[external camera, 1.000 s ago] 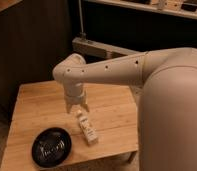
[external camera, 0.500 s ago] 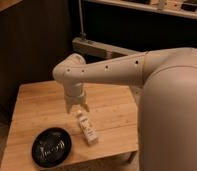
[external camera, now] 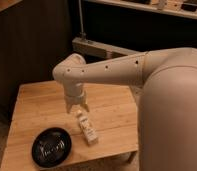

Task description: Place the bottle in the ceramic bowl

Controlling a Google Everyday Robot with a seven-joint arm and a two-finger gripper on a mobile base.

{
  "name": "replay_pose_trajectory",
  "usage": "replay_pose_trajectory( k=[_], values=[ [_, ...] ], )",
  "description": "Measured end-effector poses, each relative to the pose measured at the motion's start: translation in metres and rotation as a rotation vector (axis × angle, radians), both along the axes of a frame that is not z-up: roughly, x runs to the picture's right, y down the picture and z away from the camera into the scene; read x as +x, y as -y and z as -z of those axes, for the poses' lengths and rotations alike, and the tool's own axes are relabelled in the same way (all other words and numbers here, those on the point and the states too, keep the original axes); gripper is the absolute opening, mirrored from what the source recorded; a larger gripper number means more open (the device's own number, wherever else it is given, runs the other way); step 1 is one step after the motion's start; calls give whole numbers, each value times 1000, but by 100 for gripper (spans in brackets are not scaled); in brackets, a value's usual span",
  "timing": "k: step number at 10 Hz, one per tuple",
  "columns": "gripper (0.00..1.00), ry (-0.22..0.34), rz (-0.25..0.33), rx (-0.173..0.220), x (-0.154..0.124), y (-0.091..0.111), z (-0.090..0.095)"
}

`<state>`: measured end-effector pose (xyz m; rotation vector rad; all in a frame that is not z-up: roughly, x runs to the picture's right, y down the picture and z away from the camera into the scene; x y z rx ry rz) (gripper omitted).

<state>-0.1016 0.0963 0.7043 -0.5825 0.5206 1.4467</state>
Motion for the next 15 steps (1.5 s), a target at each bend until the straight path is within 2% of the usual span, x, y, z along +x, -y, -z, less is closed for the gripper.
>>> replay_pose_trajectory(
  k=[5,6,7,8,9,11,13,15],
  values=[
    [65,14,11,11,-1,2,2],
    [65,60,34,61,-6,7,4],
    [65,147,83,144,-13,10,11],
    [65,185,102,172,-14,11,12],
    [65,248,112,195,-13,12,12],
    [65,331,104,194,-11,12,9],
    [65,331,132,182,-15,9,0],
    [65,322,157,165,-11,4,-22]
  ],
)
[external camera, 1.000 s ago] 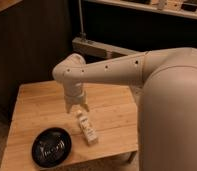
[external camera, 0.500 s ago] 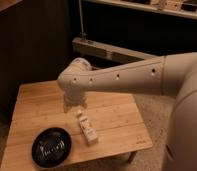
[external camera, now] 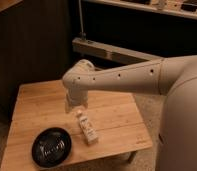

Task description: Place the bottle in the ceramic bowl

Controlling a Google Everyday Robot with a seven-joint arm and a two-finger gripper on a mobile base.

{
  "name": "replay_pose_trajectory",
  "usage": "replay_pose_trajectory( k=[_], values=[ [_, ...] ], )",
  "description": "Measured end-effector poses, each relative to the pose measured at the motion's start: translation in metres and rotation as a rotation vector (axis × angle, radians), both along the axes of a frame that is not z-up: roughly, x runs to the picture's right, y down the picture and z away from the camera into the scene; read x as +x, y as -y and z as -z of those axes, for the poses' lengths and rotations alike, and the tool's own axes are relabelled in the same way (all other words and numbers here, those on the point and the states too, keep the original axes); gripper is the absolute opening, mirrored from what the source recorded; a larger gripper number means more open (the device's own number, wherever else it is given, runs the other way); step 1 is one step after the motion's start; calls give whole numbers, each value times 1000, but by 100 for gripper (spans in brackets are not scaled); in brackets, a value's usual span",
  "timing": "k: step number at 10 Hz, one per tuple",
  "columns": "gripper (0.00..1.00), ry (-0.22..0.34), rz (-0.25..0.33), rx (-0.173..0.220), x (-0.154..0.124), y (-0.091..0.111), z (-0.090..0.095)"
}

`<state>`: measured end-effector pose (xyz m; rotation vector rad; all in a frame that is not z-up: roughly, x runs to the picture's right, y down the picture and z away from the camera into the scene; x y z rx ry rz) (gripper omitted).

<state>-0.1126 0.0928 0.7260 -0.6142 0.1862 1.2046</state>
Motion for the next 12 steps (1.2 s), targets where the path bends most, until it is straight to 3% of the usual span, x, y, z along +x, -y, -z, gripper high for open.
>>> replay_pose_trajectory(
  k=[6,12],
  values=[
    [65,-42,4,-51,18,-39,-46],
    [65,-25,7,-71,27,-62,-72]
  ],
)
